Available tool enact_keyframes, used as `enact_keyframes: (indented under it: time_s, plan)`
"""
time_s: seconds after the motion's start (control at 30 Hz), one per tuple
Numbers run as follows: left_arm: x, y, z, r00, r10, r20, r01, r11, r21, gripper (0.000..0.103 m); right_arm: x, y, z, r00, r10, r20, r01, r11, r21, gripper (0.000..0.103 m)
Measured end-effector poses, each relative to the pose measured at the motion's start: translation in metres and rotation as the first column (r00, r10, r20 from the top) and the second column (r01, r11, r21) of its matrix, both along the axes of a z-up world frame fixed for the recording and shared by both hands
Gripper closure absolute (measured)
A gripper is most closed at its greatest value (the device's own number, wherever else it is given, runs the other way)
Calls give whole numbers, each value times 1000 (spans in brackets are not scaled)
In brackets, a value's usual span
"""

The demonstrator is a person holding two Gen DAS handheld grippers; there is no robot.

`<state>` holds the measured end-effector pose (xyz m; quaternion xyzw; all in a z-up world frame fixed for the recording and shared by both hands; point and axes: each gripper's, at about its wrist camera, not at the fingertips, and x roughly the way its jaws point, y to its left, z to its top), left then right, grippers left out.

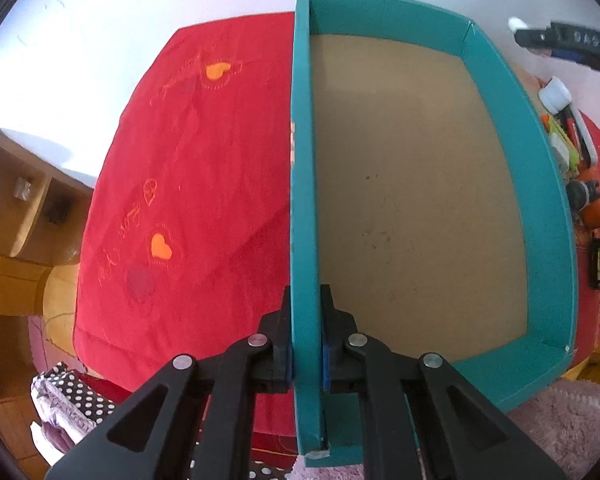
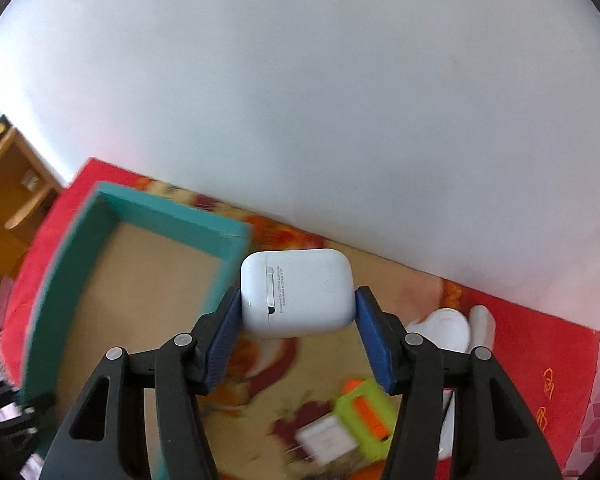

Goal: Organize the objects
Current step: 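Carry the earbud case into the teal box and release it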

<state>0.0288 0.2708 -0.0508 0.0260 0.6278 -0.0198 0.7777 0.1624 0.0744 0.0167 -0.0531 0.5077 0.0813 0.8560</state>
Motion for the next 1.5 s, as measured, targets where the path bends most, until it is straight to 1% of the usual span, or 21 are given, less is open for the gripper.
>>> enact_keyframes:
  time_s: [0.03,0.1,0.2,0.27,0.3,0.37,0.43,0.47,0.57,0.67,0.83,0.93,1.0,1.03,1.07,1.13,1.17,1.33,1.5]
  plan:
    - [0,0,0,1000,-2,-1,2,1000,5,95,-2,11,7,1000,25,-8,-25,999,29,45]
    - [-2,0,-3,1000,1,-9,-1,1000,1,95,-5,30,10,998,56,-41,-53,996,75,45]
    - [-4,1,-5,1000,-7,-10,7,1000,-4,95,-2,65,2,990,81,-114,-65,988,137,45]
    - [-5,0,-3,1000,-16,-2,16,1000,2,95,5,91,-10,982,77,-174,-45,983,180,45]
    - [-4,2,-3,1000,-15,1,15,1000,-3,95,9,102,-16,979,73,-191,-36,981,192,45]
    - [-6,4,-3,1000,-13,4,13,1000,-15,95,15,124,-30,975,58,-217,-17,982,188,45]
    - [-5,8,-3,1000,-20,10,20,1000,-14,95,25,136,-41,970,42,-238,5,981,195,45]
    - [-7,7,-3,1000,-26,15,26,1000,-10,95,32,142,-52,968,32,-249,17,981,191,45]
    - [-10,6,-3,999,-44,30,44,999,0,95,42,149,-70,962,3,-273,47,983,176,45]
    - [-13,5,-5,998,-46,35,47,999,-10,95,48,155,-83,964,-9,-266,49,988,145,45]
    - [-15,4,-4,998,-60,33,61,998,-16,95,53,159,-86,974,-22,-226,48,993,109,45]
    - [-15,4,-4,997,-64,33,65,998,-15,94,57,156,-82,975,-40,-219,67,991,119,45]
    - [-15,3,-4,997,-66,32,66,998,-16,94,57,154,-80,976,-33,-214,61,990,123,45]
    - [-14,3,-4,997,-67,31,67,998,-15,94,56,154,-80,977,-26,-211,54,990,128,44]
    - [-14,3,-4,997,-68,30,69,998,-14,94,57,154,-80,977,-22,-214,52,990,133,39]
    - [-13,3,-4,997,-70,28,70,997,-14,94,54,148,-76,975,-23,-221,56,988,144,28]
    - [-13,3,-5,997,-68,26,69,997,-17,94,51,144,-73,976,-26,-218,60,987,150,27]
    - [-9,6,-6,998,-66,17,66,998,-21,94,37,140,-51,983,12,-183,22,984,177,27]
    - [-3,11,-8,999,-45,4,46,998,-39,94,15,127,-30,986,62,-154,-35,985,171,27]
